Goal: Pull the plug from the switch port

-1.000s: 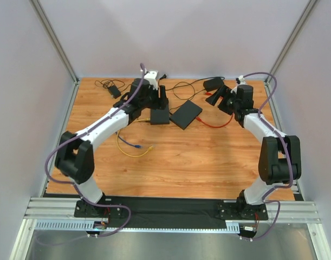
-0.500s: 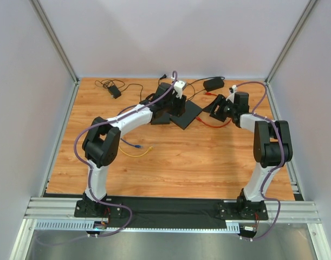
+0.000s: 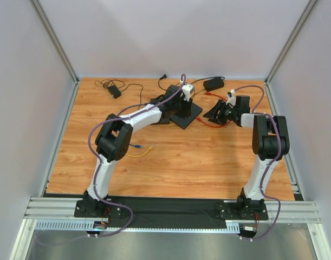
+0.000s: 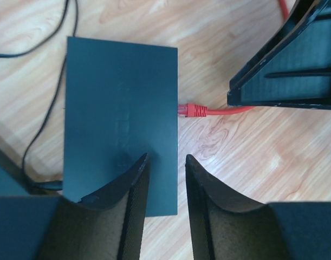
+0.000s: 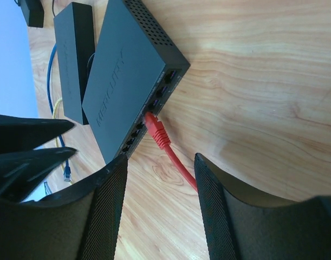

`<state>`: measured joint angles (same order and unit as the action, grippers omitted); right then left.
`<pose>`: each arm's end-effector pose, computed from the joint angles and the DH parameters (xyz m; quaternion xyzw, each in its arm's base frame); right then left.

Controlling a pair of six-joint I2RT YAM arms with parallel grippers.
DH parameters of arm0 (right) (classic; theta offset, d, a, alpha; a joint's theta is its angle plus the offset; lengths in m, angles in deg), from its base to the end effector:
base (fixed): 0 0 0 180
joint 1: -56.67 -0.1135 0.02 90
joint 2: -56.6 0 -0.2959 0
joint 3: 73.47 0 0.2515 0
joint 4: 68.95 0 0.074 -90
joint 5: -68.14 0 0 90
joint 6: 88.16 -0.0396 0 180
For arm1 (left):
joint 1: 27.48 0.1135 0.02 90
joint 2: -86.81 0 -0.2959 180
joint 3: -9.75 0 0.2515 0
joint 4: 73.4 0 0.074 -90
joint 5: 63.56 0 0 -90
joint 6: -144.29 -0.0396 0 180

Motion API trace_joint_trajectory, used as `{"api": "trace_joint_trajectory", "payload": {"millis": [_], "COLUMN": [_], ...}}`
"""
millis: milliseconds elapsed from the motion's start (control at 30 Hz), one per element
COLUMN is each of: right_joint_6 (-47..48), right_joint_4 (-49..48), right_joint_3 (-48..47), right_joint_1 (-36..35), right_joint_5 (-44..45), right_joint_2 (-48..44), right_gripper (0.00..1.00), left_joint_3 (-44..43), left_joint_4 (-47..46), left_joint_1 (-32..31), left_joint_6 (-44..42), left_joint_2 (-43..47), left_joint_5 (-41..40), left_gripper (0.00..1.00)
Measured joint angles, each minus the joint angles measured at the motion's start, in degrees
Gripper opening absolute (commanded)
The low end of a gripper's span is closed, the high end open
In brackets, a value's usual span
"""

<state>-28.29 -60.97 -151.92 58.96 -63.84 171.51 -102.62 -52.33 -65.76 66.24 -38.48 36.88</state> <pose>0.4215 0.0097 0.1600 0.1071 0.8653 0.4075 0.2714 0.4114 -0.3338 0.2357 0.2419 0.8464 -0.2712 0.3893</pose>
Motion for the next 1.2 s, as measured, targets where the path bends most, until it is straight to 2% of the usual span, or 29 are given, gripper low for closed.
{"api": "trace_joint_trajectory", "payload": {"millis": [200,233,433,733,933,1200], "right_joint_6": [1.0,1.0,0.7,0.7,2.2,3.6], "right_joint_4": [0.6,0.6,0.1,1.0,4.8,10.1], "right_joint_3": [-1.6,-1.9,-3.1,-5.5,-10.3,-11.9], "right_joint_1": [0.0,0.0,-0.1,-0.9,-1.7,-1.9], "right_joint_5": [-1.6,-1.8,-3.1,-3.8,-4.0,-4.3], "right_joint_2": [0.3,0.5,3.4,5.1,7.3,9.1], "right_gripper": [0.53,0.48,0.41,0.41,0.42,0.38], "left_joint_3": [-4.1,-4.5,-8.1,-9.9,-12.3,-12.9], "left_joint_4": [3.9,4.3,6.6,9.4,11.9,13.1], "left_joint_1": [-2.2,-2.4,-3.3,-2.9,-2.9,-2.9], "left_joint_6": [-0.9,-1.0,-1.2,-1.2,-1.2,-1.2], "left_joint_2": [-3.5,-3.6,-4.8,-8.1,-9.3,-9.8], "left_joint_5": [-2.5,-3.0,-5.2,-6.3,-6.9,-7.3], "left_gripper": [0.43,0.43,0.43,0.42,0.4,0.38]}}
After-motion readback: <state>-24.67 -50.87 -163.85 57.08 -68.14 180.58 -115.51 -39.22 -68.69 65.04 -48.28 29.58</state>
